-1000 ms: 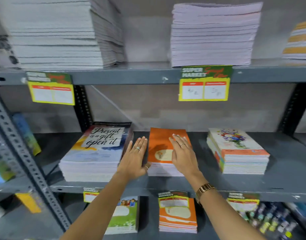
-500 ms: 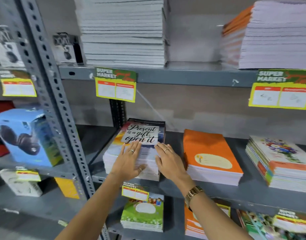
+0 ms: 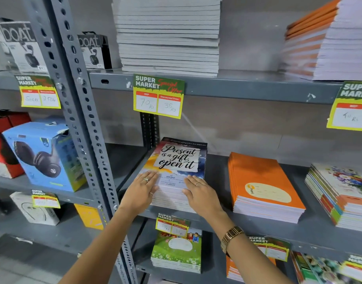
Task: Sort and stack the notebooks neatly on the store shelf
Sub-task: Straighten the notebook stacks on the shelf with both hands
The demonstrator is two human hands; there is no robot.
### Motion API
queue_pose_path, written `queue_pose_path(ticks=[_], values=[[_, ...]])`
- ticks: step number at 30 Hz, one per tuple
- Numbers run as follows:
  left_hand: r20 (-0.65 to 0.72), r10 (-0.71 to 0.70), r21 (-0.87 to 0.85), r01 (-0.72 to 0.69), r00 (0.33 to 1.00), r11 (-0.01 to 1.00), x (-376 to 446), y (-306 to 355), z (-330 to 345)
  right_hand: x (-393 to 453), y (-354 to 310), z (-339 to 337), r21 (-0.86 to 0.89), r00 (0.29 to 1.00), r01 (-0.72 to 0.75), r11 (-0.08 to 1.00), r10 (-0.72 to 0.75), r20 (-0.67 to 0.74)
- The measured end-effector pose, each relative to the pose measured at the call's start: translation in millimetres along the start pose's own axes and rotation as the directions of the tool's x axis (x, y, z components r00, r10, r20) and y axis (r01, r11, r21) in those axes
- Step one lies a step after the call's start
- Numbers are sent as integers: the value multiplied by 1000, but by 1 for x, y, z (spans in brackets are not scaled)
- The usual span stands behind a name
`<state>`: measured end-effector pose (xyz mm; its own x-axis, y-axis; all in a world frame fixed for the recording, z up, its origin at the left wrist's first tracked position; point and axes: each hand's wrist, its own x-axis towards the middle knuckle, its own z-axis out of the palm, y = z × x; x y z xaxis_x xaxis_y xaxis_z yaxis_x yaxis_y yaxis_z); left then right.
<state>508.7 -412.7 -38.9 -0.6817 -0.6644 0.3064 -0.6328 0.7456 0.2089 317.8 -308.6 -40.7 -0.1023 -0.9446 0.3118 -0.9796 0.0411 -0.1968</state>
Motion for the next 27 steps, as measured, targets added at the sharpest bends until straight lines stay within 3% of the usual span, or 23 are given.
queue_pose_path(ticks=[11,27], values=[[-112,-34,-60,27,993,998,-2,6,6,-2,-1,3,12,1000,-28,1000,28,-12],[-108,-21,-1,21,994,1000,-4,9,4,-14,3,0,-6,1000,6,1000,-6,10]])
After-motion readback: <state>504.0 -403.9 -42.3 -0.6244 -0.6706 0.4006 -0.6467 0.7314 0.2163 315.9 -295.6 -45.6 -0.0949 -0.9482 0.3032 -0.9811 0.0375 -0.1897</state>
